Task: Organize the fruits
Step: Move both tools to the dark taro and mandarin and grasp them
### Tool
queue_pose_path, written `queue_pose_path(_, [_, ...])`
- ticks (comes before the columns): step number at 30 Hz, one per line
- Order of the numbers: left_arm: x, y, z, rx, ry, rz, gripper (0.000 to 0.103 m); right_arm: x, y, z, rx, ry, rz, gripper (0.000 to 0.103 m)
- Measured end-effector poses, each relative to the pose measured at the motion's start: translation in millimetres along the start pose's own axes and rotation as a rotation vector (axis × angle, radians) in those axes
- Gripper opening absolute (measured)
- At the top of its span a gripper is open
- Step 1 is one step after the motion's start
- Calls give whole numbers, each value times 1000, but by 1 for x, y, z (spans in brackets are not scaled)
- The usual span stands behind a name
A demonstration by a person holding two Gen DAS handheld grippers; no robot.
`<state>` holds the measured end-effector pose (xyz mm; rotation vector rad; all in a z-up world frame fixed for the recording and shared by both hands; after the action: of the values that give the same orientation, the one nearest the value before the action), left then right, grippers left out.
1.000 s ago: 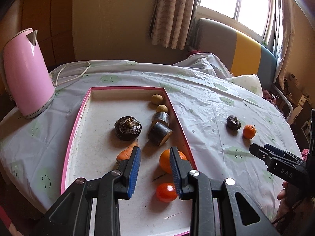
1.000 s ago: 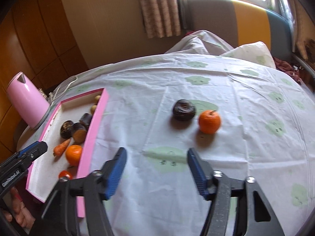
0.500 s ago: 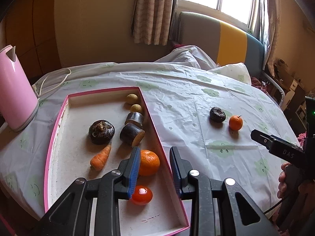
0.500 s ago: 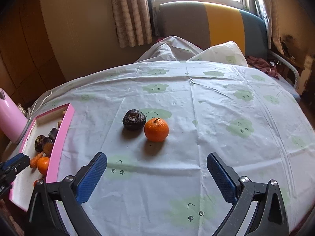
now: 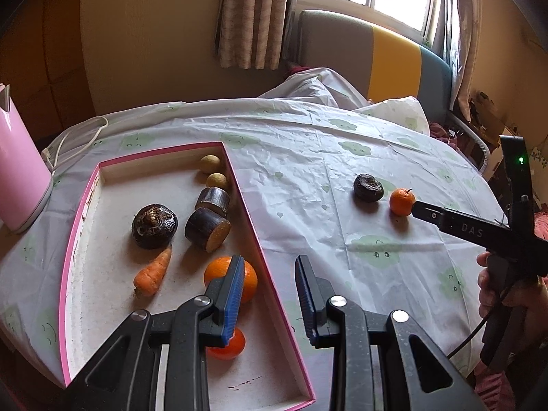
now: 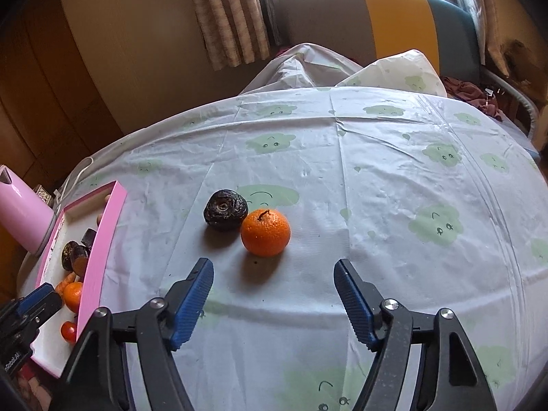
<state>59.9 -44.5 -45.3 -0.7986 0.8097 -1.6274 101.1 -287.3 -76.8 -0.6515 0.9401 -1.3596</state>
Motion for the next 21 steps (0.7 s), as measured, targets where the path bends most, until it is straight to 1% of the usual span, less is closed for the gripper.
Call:
queue_pose_path(9, [13, 7, 11, -7, 34, -13, 32, -7, 30, 19, -30, -48, -76, 74])
queue_pose_path(11, [18, 10, 14, -13, 46, -18, 32, -8, 34, 22, -33, -58, -86, 69])
queue_pose_path(13, [23, 14, 18, -19, 53, -23, 32, -7, 37, 24, -40, -53, -75, 49])
queue_pose_path(15, [28, 17, 21, -23, 66, -25, 32, -8, 37, 25, -29, -54, -78, 40])
queue_pose_path(18, [35, 22, 26, -25, 80, -32, 32, -6, 35, 24, -27, -53, -74, 40])
queue_pose_path(21, [43, 31, 33, -49, 89, -47, 32, -1, 32, 21, -24, -41, -75, 40])
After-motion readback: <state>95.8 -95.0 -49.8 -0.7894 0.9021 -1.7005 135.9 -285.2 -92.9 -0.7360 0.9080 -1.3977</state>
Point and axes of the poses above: each gripper's, at about its wrist camera, not at the fingertips, and y roughly the way its jaws point, x to its right, z to its top, the point moved 4 cm from there along y, roughly the way its jaws point, and after that the axes turned 8 degrees about -x, right-handed, at the moved point
